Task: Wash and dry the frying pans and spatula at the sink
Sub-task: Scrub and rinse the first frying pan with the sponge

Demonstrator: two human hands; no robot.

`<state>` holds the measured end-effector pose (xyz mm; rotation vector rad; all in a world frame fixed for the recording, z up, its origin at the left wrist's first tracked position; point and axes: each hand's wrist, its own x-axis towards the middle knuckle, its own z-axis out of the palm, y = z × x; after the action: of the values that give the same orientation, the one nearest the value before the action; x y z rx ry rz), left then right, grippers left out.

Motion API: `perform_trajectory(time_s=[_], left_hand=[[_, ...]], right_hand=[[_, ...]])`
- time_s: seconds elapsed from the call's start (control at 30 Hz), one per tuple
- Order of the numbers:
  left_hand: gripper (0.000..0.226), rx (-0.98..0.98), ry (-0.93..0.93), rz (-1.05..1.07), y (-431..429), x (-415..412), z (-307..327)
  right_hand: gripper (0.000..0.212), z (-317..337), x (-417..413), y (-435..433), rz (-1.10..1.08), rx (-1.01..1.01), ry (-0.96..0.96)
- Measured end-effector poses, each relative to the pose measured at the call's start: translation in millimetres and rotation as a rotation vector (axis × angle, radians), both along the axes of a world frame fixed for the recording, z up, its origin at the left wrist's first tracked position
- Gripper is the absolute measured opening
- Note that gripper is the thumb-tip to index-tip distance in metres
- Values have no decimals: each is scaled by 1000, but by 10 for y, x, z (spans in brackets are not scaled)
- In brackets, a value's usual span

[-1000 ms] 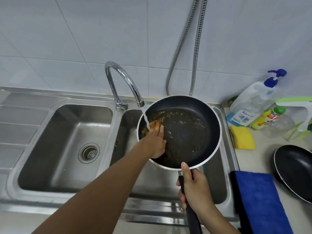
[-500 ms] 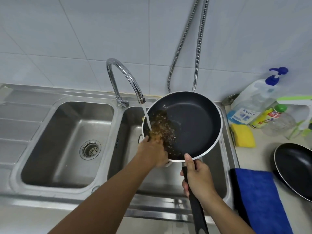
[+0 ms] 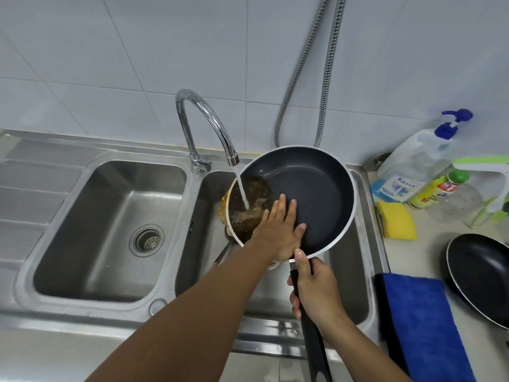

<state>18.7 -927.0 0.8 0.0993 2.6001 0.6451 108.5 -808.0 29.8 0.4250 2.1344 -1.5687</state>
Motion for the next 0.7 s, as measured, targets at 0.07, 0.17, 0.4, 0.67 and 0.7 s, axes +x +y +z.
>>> perform_trajectory(time_s=[0.07, 0.17, 0.4, 0.67, 0.7], left_hand=[[69, 38, 43, -4, 94, -128, 39], [69, 66, 100, 16, 136, -341, 72], [67, 110, -12, 41, -69, -194, -59], [67, 194, -271, -188, -155, 211, -203], [67, 188, -231, -186, -137, 203, -211]], right_hand=[[49, 4, 66, -7, 19, -7, -4], [47, 22, 149, -22, 13, -27, 1], [47, 43, 111, 33, -32, 11, 27], [38, 12, -24, 120, 16, 137, 93], [37, 14, -17, 118, 18, 149, 106]])
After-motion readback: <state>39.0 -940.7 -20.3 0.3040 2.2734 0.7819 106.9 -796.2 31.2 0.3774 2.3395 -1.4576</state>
